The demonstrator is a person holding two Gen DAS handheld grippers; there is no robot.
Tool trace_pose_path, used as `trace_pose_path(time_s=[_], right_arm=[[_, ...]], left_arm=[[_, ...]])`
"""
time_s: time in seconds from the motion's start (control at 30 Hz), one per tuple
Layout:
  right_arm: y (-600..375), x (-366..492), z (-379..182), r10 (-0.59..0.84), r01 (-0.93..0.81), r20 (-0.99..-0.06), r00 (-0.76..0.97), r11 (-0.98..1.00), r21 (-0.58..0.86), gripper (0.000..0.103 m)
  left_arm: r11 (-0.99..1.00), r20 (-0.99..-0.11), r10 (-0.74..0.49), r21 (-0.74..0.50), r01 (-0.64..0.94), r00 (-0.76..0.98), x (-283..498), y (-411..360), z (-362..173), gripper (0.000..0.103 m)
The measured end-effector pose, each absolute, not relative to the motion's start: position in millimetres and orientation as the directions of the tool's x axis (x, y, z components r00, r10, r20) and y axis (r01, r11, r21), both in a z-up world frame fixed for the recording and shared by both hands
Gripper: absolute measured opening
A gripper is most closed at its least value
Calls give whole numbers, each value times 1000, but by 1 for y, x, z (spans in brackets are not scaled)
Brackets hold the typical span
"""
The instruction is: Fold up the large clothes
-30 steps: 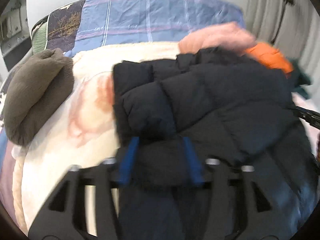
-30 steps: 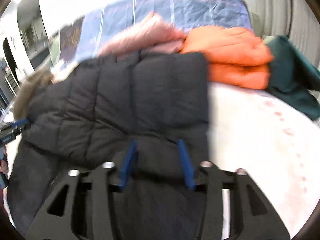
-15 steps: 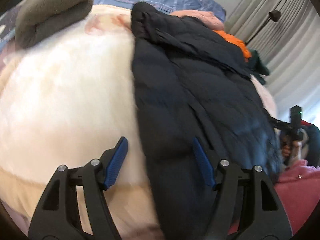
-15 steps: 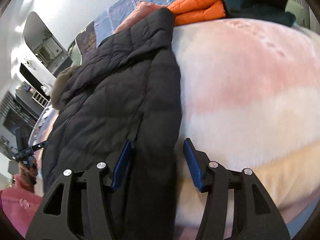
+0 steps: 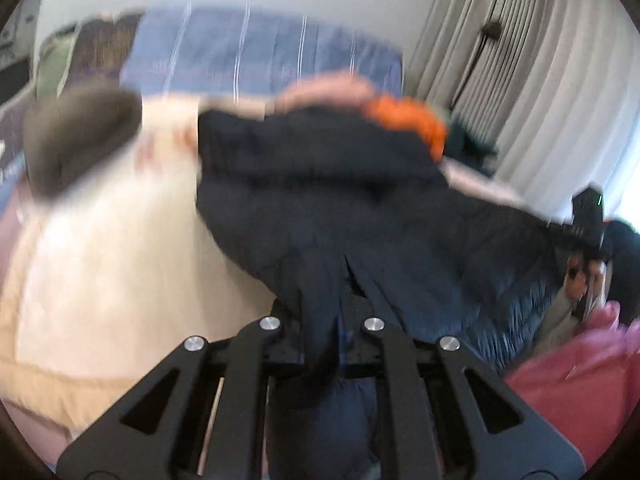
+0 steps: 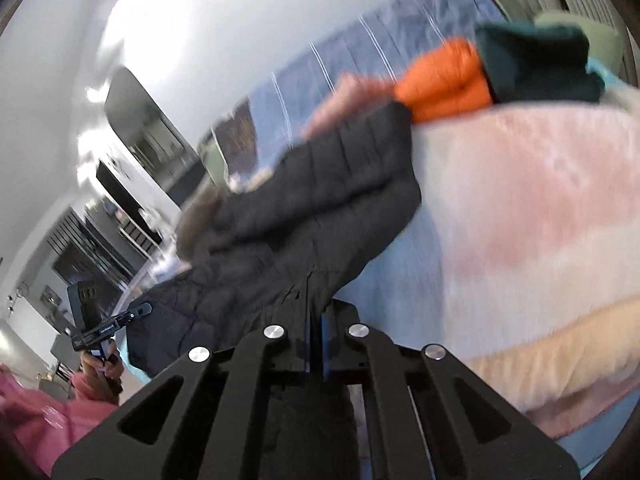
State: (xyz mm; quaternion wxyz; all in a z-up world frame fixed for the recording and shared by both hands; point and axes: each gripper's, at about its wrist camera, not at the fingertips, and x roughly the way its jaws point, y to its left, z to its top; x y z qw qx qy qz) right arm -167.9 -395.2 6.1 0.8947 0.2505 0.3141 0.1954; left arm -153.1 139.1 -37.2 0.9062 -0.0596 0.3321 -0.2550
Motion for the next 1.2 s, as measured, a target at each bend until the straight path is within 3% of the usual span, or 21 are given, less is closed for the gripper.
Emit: trace_pose_path(time_s=[0.17, 0.3, 0.43, 0.6, 0.73, 0.9, 1.03, 1.13, 1.2], right_arm=[[-406, -183, 48, 511, -258, -334, 792, 776, 576, 3], [-411, -185, 74, 472, -279, -271, 839, 800, 530, 3], [-411, -144, 81, 423, -239, -287, 859, 829, 506, 3], [-396, -67, 69, 303, -135, -366, 880, 898, 418, 3], [-388, -9, 37, 218, -60, -446, 868, 938, 342, 3], [-381, 46, -37, 128, 38, -616, 777, 968, 250, 4], [-379, 47, -63, 138, 32, -627, 767, 967, 252, 4], [-383, 45, -62, 134, 31, -626, 768, 969, 245, 14], [-386, 38, -52, 117, 48, -623, 774, 969, 243, 31]], left_arm=[[854, -396, -520, -272, 444, 757, -174, 153, 24, 10], [861, -340, -500, -296, 414, 797, -171, 165, 43, 11], [874, -371, -469, -323, 362, 801, -130, 164, 42, 11], [925, -446, -369, -263, 275, 815, -47, 141, 29, 11], [950, -527, -308, -219, 224, 792, 15, 130, 1, 12], [971, -666, -238, -183, 154, 707, 74, 119, -71, 16], [968, -680, -250, -184, 169, 689, 80, 116, -102, 17], [966, -678, -257, -192, 171, 688, 76, 119, -105, 18], [961, -672, -274, -226, 162, 688, 68, 128, -100, 26]])
